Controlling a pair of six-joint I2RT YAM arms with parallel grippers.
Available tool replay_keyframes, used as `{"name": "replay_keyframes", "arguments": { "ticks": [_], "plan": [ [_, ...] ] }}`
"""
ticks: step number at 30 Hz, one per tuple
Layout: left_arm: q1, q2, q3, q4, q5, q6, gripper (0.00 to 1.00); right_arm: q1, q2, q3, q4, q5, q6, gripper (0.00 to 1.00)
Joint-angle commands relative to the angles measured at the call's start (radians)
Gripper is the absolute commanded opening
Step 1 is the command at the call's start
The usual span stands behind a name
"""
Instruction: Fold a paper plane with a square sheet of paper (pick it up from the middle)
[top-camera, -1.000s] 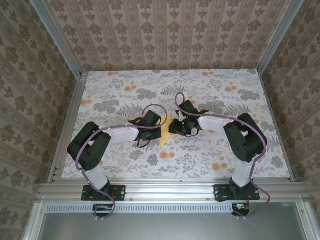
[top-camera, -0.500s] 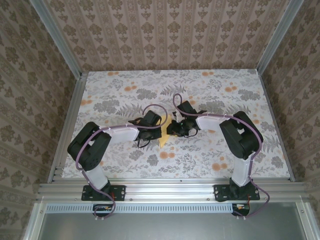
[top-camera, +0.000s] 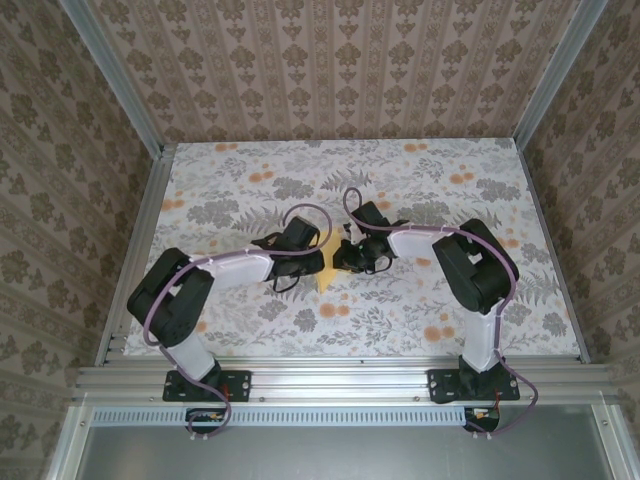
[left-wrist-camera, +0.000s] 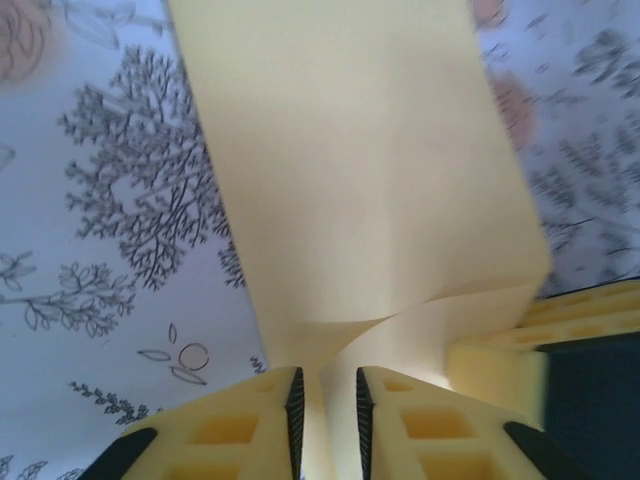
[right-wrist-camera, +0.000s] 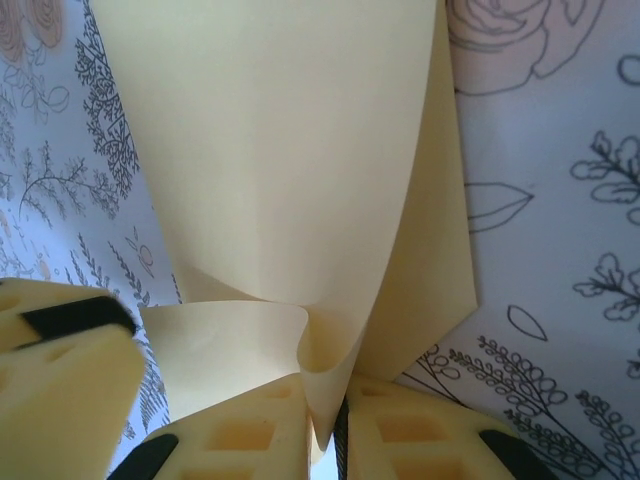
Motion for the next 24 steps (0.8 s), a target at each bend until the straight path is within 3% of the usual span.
{"name": "replay_keyframes", "arguments": {
  "ticks": [1, 12, 24],
  "plan": [
    [0.018, -0.049, -0.037, 0.052, 0.041, -0.024, 0.28, 0.003, 0.041, 0.015, -0.084, 0.091, 0.026, 0.17],
    [0.019, -0.08, -0.166, 0.231, 0.157, -0.108, 0.33, 0.02, 0.07, 0.057, -0.218, 0.205, 0.036, 0.17],
    [-0.003, -0.105, -0.279, 0.382, 0.207, -0.19, 0.29, 0.031, 0.087, 0.062, -0.221, 0.211, 0.047, 0.18]
  ]
}}
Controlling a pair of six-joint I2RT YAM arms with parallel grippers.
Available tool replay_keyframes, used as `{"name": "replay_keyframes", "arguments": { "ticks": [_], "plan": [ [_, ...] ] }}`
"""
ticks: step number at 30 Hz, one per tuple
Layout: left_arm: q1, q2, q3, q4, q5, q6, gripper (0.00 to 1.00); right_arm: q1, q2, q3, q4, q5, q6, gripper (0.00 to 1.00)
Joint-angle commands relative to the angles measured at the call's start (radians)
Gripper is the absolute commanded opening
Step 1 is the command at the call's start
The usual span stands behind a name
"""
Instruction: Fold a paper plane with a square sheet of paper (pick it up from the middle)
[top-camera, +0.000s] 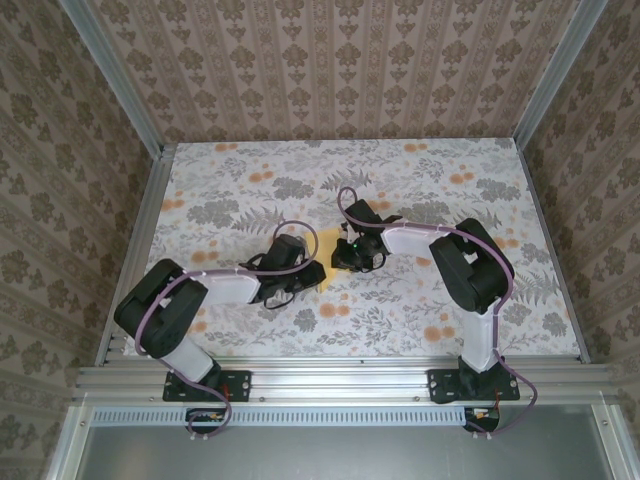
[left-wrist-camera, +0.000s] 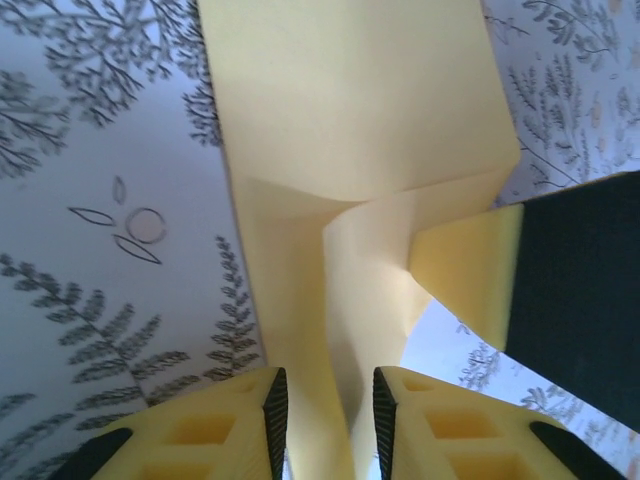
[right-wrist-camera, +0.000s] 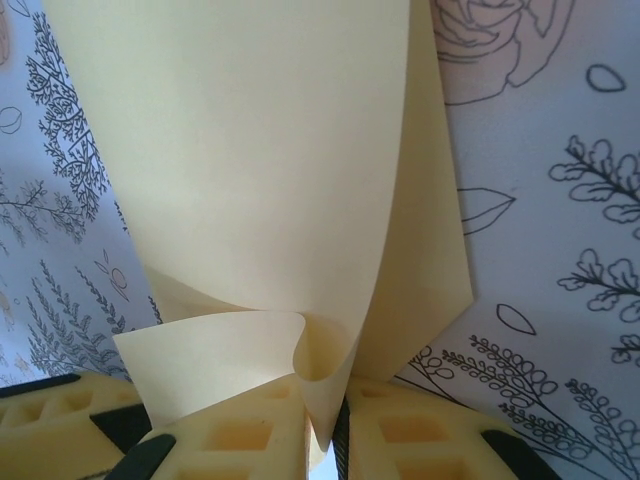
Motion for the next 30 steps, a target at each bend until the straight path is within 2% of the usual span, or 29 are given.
{"name": "replay_keyframes", "arguments": {
  "ticks": [1, 6, 20, 30],
  "plan": [
    [-0.01, -0.025, -0.015, 0.056, 0.025, -0.034, 0.28, 0.0, 0.067, -0.014, -0.099, 0.108, 0.017, 0.18],
    [-0.015, -0.008, -0.009, 0.052, 0.023, -0.036, 0.23, 0.002, 0.071, -0.017, -0.098, 0.106, 0.018, 0.18],
    [-0.02, 0.0, 0.014, -0.077, -0.074, -0.025, 0.04, 0.002, 0.079, -0.018, -0.11, 0.118, 0.011, 0.19],
    [-0.022, 0.027, 0.029, -0.085, -0.074, -0.016, 0.03, 0.002, 0.086, -0.015, -0.122, 0.134, 0.0, 0.2]
  ]
}}
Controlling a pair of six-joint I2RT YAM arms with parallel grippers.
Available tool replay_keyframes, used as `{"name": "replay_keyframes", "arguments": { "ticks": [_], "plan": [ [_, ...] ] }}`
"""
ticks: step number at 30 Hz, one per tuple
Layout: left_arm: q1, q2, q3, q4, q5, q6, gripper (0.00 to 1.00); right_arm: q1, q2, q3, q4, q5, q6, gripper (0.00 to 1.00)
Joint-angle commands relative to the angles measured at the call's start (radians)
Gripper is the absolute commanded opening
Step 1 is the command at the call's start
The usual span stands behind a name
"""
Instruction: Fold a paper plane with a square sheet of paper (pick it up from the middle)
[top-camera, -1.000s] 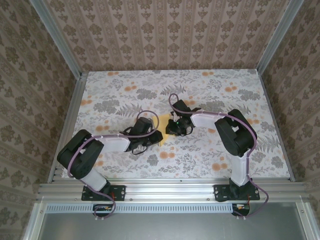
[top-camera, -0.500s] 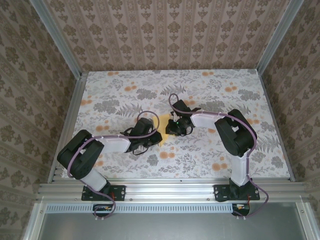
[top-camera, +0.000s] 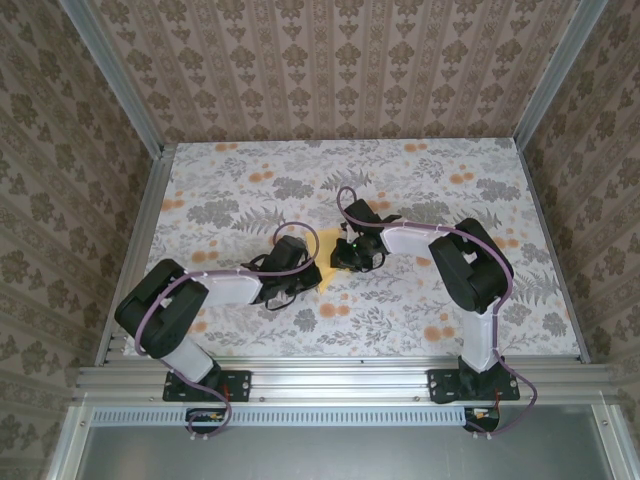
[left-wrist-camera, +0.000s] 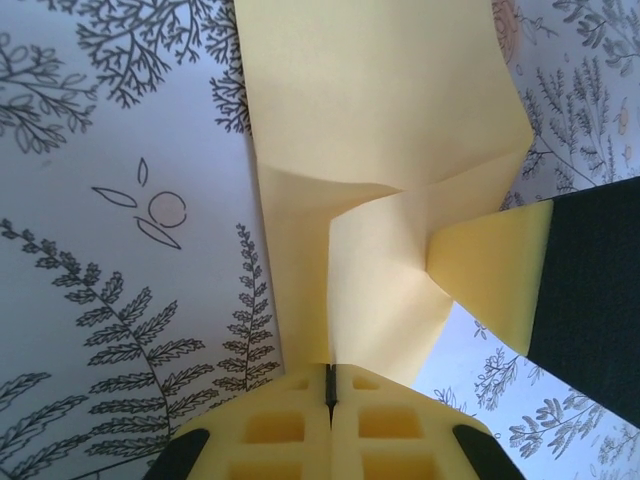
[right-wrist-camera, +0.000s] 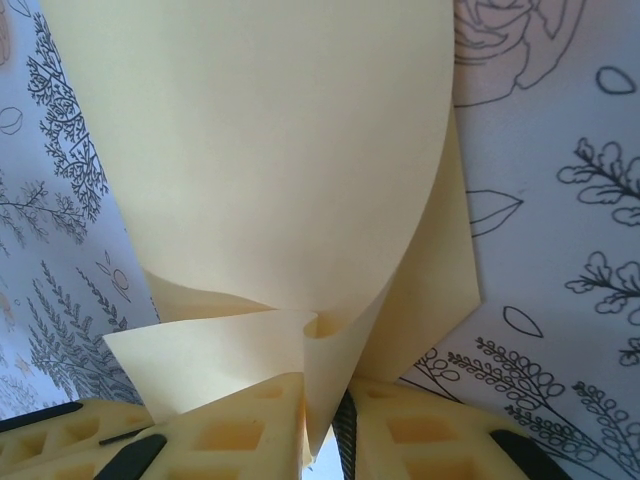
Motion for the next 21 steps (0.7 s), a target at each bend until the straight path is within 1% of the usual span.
{"name": "replay_keyframes", "arguments": {
  "ticks": [1, 7, 15, 21],
  "plan": [
    [-0.004, 0.025, 0.019, -0.046, -0.019, 0.014, 0.03, 0.001, 0.081, -0.026, -0.113, 0.135, 0.0, 0.2],
    [-0.012, 0.049, 0.043, -0.095, -0.024, 0.022, 0.03, 0.001, 0.084, -0.023, -0.116, 0.138, -0.009, 0.2],
    [-0.032, 0.066, 0.101, -0.226, -0.089, 0.046, 0.03, 0.001, 0.085, -0.02, -0.116, 0.138, -0.011, 0.19],
    [-0.041, 0.073, 0.127, -0.282, -0.124, 0.057, 0.02, 0.001, 0.086, -0.022, -0.113, 0.134, -0.01, 0.19]
  ]
}}
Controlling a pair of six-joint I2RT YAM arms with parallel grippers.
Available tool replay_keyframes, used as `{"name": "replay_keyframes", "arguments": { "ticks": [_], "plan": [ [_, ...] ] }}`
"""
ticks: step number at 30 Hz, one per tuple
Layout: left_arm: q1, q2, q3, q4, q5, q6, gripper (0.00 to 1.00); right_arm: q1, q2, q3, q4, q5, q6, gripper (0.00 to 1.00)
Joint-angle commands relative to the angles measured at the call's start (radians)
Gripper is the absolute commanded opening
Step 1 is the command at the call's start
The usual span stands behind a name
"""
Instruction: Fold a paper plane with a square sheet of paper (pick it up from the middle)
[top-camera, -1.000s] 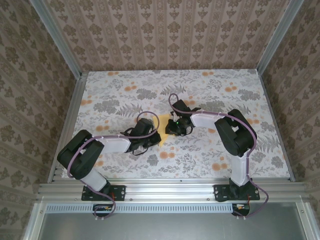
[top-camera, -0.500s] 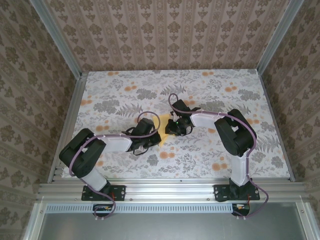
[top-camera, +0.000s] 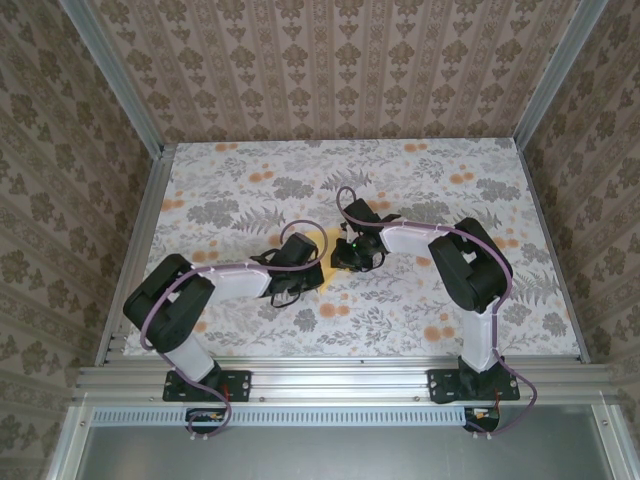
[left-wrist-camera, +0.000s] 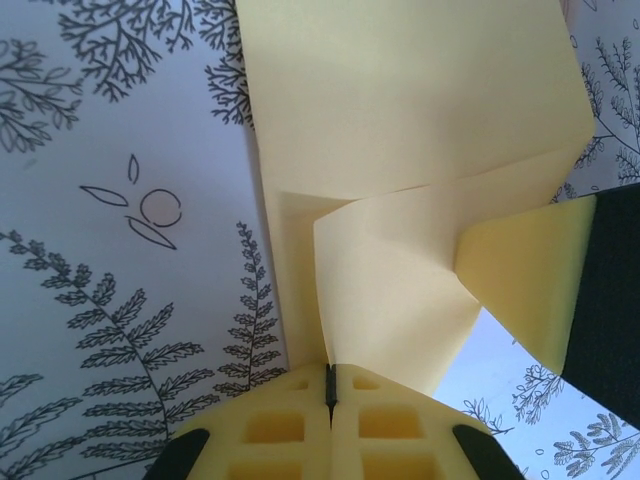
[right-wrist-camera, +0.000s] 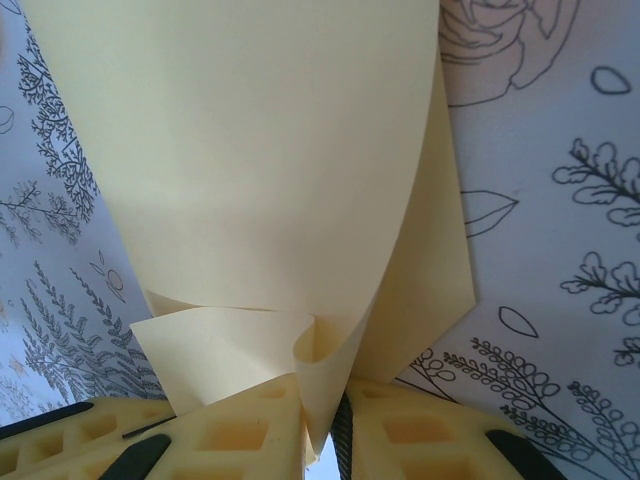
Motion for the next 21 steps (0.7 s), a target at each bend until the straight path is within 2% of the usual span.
{"name": "replay_keyframes", "arguments": {
  "ticks": [1, 5, 14, 17, 21],
  "plan": [
    [-0.008, 0.03, 0.021, -0.116, -0.052, 0.028, 0.02, 0.001, 0.078, -0.03, -0.098, 0.125, -0.006, 0.19],
    [-0.018, 0.045, 0.042, -0.158, -0.068, 0.035, 0.02, -0.002, 0.034, -0.022, -0.079, 0.082, -0.015, 0.21],
    [-0.041, 0.072, 0.07, -0.209, -0.086, 0.044, 0.02, -0.033, -0.191, -0.062, 0.028, -0.025, -0.037, 0.3],
    [-0.045, 0.073, 0.074, -0.209, -0.087, 0.043, 0.02, -0.03, -0.214, -0.096, 0.07, -0.085, -0.026, 0.27],
    [-0.045, 0.073, 0.075, -0.21, -0.087, 0.042, 0.02, -0.015, -0.185, -0.121, 0.107, -0.13, -0.006, 0.16]
  ]
}}
